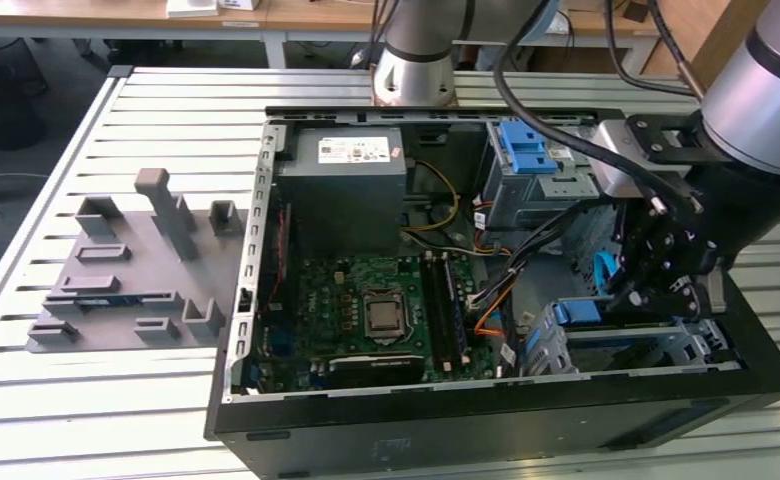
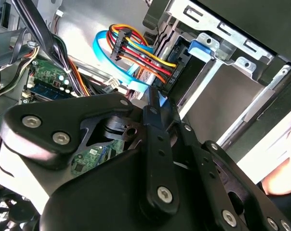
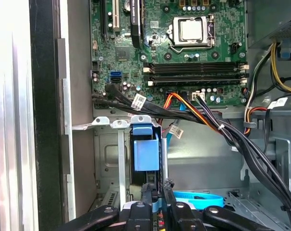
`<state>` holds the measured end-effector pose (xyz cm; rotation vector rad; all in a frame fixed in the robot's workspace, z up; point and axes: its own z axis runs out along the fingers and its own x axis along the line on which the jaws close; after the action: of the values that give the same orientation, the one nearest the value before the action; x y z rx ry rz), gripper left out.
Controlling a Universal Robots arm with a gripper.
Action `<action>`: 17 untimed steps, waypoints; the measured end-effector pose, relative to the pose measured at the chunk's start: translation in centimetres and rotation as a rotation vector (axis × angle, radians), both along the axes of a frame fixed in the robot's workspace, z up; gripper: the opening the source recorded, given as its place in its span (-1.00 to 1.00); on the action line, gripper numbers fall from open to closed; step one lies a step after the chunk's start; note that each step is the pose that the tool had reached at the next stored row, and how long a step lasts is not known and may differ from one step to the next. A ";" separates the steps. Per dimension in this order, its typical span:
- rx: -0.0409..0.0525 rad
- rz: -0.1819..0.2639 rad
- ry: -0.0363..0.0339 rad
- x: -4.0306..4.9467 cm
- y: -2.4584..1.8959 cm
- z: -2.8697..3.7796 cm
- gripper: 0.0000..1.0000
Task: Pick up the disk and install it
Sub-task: 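Insert the second disk wire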
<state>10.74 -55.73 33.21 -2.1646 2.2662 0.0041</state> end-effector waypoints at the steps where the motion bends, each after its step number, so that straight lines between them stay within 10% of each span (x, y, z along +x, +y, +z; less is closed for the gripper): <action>1: -0.0002 0.000 0.0000 0.00 0.00 0.05 -0.54; 17: 0.0005 0.000 0.0000 0.00 0.01 1.36 -0.57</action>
<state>10.74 -55.72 34.57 -2.1644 2.2659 0.0046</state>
